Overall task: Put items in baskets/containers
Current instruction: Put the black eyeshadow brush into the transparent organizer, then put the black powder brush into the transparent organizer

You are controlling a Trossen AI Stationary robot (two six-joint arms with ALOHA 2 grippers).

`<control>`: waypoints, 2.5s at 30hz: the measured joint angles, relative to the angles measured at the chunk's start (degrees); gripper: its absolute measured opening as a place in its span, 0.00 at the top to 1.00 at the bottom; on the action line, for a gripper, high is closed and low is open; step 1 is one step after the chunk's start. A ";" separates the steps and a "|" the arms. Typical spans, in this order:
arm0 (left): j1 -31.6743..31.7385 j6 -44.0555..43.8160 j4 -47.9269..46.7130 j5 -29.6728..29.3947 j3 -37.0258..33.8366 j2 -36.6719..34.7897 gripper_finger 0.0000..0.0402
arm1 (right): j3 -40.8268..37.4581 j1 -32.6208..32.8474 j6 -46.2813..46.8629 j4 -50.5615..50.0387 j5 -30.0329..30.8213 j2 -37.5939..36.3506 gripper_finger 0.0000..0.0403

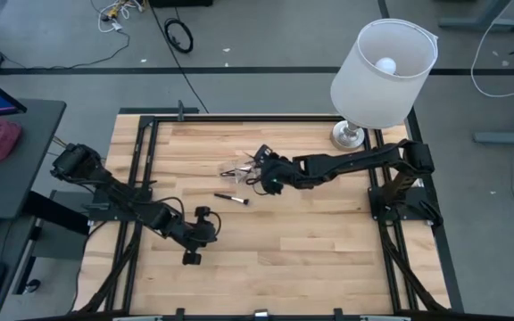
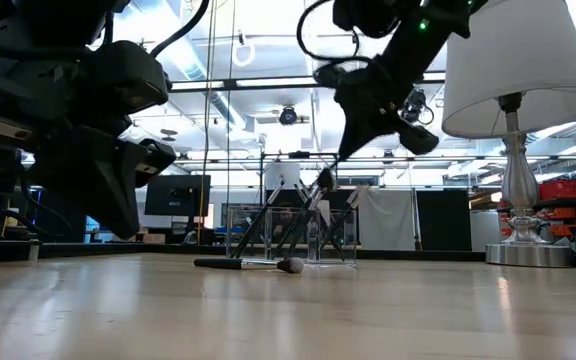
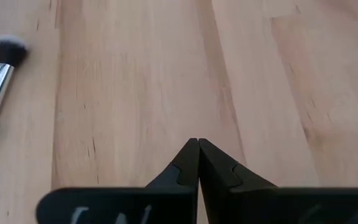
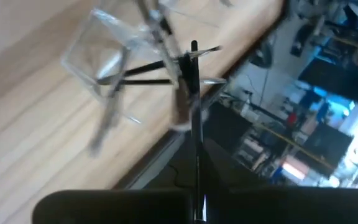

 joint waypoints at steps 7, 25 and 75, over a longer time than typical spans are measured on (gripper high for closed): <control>0.00 0.42 -0.04 -0.56 0.00 0.00 0.98 | -0.47 -0.01 -4.13 0.74 -0.34 0.00 0.98; 0.00 0.41 0.20 -1.75 0.00 0.00 0.98 | -0.47 -2.74 -32.46 8.16 -7.85 4.70 0.96; 0.57 -1.11 -0.22 -7.11 0.00 0.00 0.91 | -0.47 14.91 34.65 10.20 32.03 7.91 0.60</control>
